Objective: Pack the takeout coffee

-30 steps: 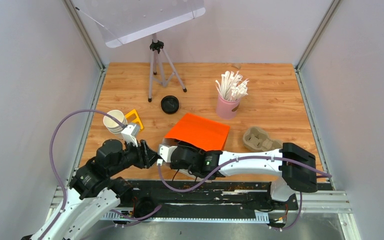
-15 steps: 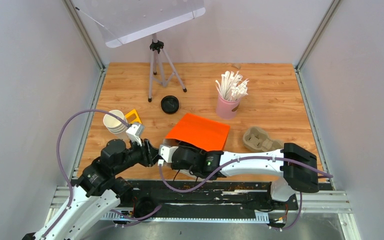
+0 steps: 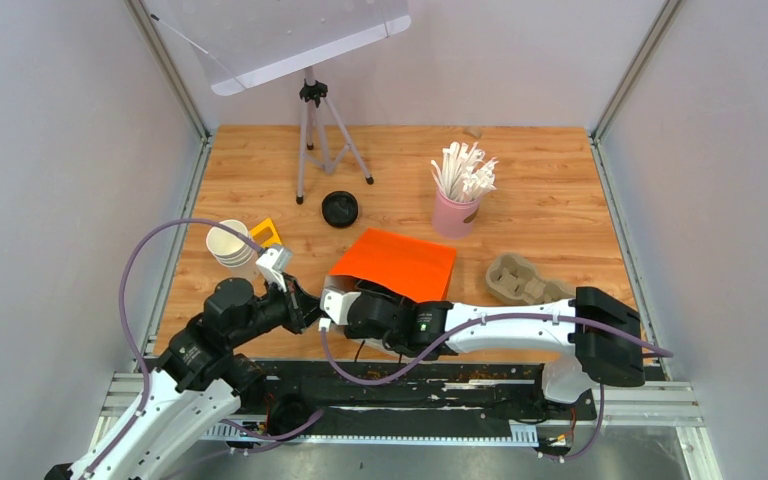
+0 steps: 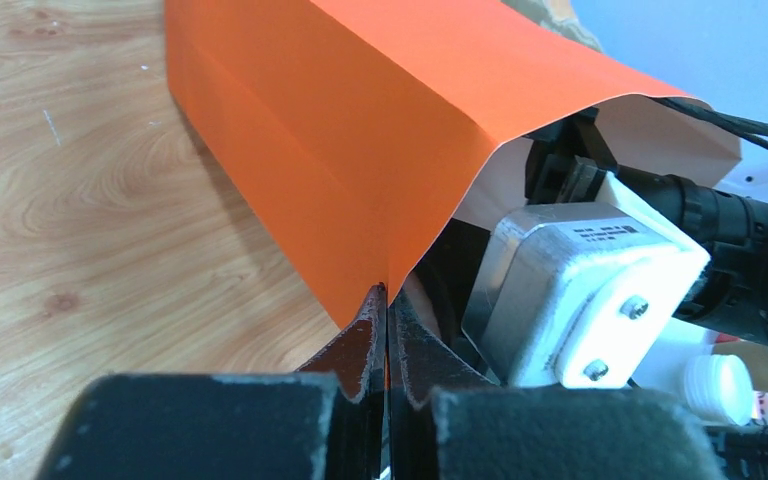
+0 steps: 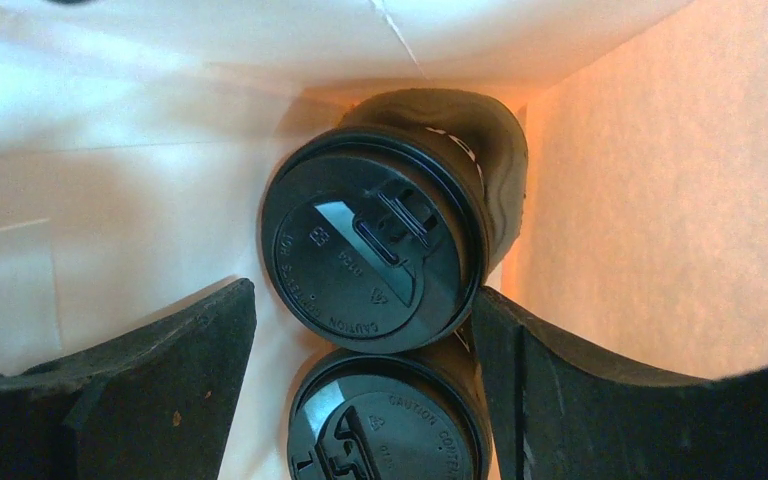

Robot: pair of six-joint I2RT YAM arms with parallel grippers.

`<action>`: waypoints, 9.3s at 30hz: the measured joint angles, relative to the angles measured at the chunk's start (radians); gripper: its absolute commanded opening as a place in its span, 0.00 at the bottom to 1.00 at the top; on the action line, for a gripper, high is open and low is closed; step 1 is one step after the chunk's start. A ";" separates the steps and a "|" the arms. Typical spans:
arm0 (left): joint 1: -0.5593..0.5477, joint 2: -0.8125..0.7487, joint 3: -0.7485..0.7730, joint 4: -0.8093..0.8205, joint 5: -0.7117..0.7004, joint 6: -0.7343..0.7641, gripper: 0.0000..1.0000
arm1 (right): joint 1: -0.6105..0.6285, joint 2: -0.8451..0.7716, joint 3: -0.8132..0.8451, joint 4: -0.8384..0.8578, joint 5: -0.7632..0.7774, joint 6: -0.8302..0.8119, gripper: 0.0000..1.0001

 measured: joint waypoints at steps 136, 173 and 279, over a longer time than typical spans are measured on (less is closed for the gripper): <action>0.000 -0.072 0.016 -0.026 0.004 -0.194 0.00 | -0.067 0.074 0.097 0.194 -0.074 0.051 0.22; 0.000 0.022 0.143 -0.083 -0.077 -0.217 0.00 | -0.086 -0.171 0.201 -0.139 -0.235 0.220 0.30; 0.000 0.525 0.736 -0.440 -0.510 -0.257 0.67 | -0.650 -0.212 0.452 -0.397 -0.305 0.543 0.64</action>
